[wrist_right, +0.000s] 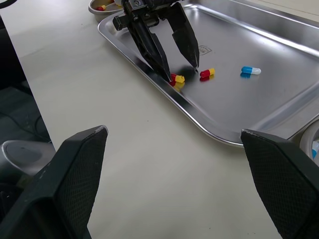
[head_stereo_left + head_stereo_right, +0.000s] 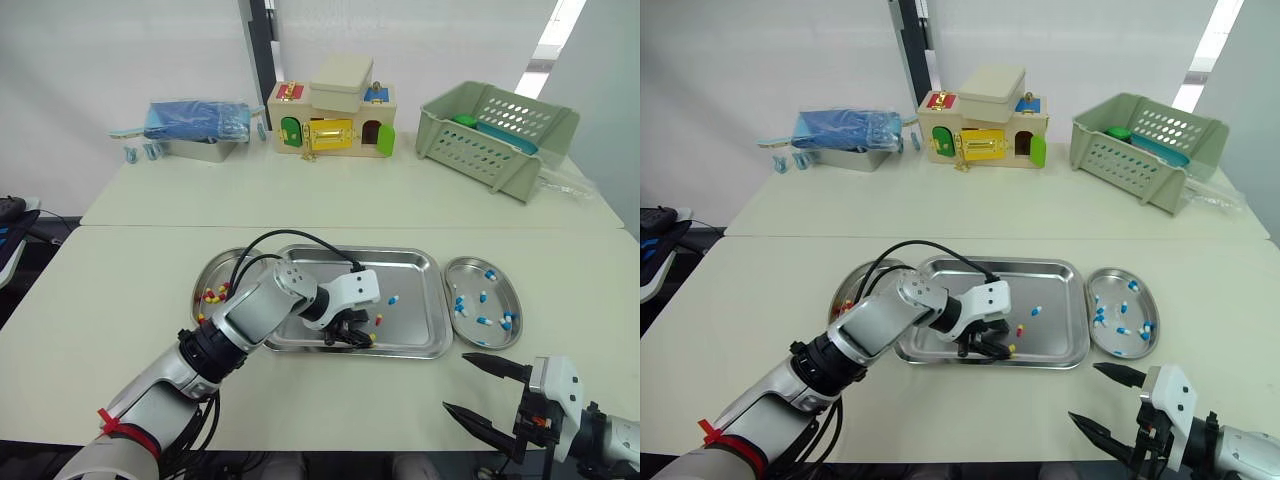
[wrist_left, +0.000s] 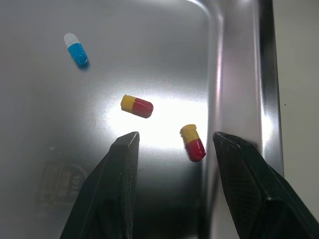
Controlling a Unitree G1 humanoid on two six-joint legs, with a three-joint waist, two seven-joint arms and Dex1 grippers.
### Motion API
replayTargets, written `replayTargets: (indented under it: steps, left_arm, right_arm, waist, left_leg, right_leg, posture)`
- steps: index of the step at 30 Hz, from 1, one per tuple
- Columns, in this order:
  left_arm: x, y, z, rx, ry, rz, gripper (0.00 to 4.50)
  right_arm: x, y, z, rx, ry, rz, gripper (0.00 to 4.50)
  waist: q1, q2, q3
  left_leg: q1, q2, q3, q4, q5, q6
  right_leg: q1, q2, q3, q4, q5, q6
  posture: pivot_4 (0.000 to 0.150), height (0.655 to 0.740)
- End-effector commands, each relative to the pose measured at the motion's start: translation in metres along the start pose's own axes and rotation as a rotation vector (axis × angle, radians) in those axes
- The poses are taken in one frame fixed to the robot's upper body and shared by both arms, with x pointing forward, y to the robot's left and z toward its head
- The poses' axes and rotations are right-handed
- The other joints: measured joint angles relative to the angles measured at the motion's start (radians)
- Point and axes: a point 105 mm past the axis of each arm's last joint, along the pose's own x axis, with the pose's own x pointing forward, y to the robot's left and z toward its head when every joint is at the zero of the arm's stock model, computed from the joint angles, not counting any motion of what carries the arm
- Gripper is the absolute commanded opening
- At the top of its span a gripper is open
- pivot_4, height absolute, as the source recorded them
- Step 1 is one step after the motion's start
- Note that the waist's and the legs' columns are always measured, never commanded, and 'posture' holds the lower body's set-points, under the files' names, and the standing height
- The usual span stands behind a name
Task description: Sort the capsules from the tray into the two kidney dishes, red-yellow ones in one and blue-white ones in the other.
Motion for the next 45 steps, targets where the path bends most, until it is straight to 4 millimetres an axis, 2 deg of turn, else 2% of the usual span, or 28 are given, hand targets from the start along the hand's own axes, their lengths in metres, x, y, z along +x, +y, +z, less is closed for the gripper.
replayTargets:
  steps: [1,4,10,20,24,30,36,40,45]
  left_arm:
    - [0.006,-0.003,0.005,0.055,0.000,-0.005,2.40]
    - [0.008,-0.001,0.003,0.082,0.011,0.011,1.84]
    - [0.010,0.001,0.002,0.102,0.018,0.018,0.03]
    - [0.006,0.004,0.000,0.107,0.018,0.025,0.03]
    - [-0.004,0.004,0.006,0.091,-0.021,0.016,0.03]
    - [-0.037,0.006,0.015,0.018,-0.080,0.017,0.03]
    - [-0.077,0.013,0.004,-0.095,-0.098,0.118,0.03]
    - [-0.112,0.018,-0.018,-0.182,-0.063,0.249,0.03]
    - [-0.152,0.029,-0.057,-0.315,-0.001,0.468,0.03]
  right_arm:
    - [-0.001,0.003,0.009,-0.025,-0.034,0.004,4.50]
    - [-0.001,0.003,0.008,-0.022,-0.031,0.002,4.50]
    - [-0.001,0.004,0.008,-0.018,-0.034,-0.002,4.50]
    - [0.001,0.003,0.008,-0.018,-0.038,-0.002,4.50]
    - [0.001,0.004,0.008,-0.017,-0.039,-0.001,4.50]
    - [0.001,0.006,0.009,-0.021,-0.046,0.011,4.50]
    - [0.003,0.013,0.008,-0.044,-0.041,0.063,4.50]
    - [0.007,0.015,0.006,-0.053,-0.038,0.089,4.50]
    - [0.012,0.013,0.008,-0.059,-0.046,0.115,4.50]
  waist:
    - [0.001,0.000,0.000]
    - [0.001,0.000,0.000]
    - [0.000,0.000,0.000]
    - [0.000,0.000,0.000]
    - [-0.001,0.000,0.000]
    - [0.000,0.000,0.000]
    - [-0.003,0.000,0.000]
    - [-0.005,0.000,0.000]
    - [-0.003,0.000,0.000]
  left_leg:
    - [0.000,0.000,0.000,0.000,0.000,0.000]
    - [0.000,0.000,0.000,0.000,0.000,0.000]
    - [0.000,0.000,0.000,0.000,0.000,0.000]
    - [0.000,0.000,0.000,0.000,0.000,0.000]
    - [0.000,0.000,0.000,0.000,0.000,0.000]
    - [0.000,0.000,0.000,0.000,0.000,0.000]
    - [0.000,0.000,0.000,0.000,0.000,0.000]
    - [0.001,0.000,-0.001,0.000,0.000,0.000]
    - [0.001,0.000,-0.001,0.000,0.000,0.000]
  right_leg:
    - [0.000,0.000,0.000,0.000,0.000,0.000]
    - [0.000,0.000,0.000,0.000,0.000,0.000]
    - [0.000,0.000,0.000,0.000,0.000,0.000]
    - [0.000,0.000,0.000,0.000,0.000,0.000]
    - [0.000,0.000,0.000,0.000,0.000,0.000]
    - [0.000,0.000,0.000,0.000,0.000,0.000]
    - [0.000,0.000,0.000,0.001,0.000,0.000]
    - [0.000,0.000,0.000,0.001,0.000,0.000]
    - [0.000,0.000,0.000,0.001,0.000,0.000]
  posture:
    - [0.150,0.7400]
    - [0.150,0.7400]
    - [0.150,0.7400]
    - [0.150,0.7400]
    - [0.150,0.7400]
    - [0.150,0.7400]
    - [0.150,0.7400]
    - [0.150,0.7400]
    - [0.150,0.7400]
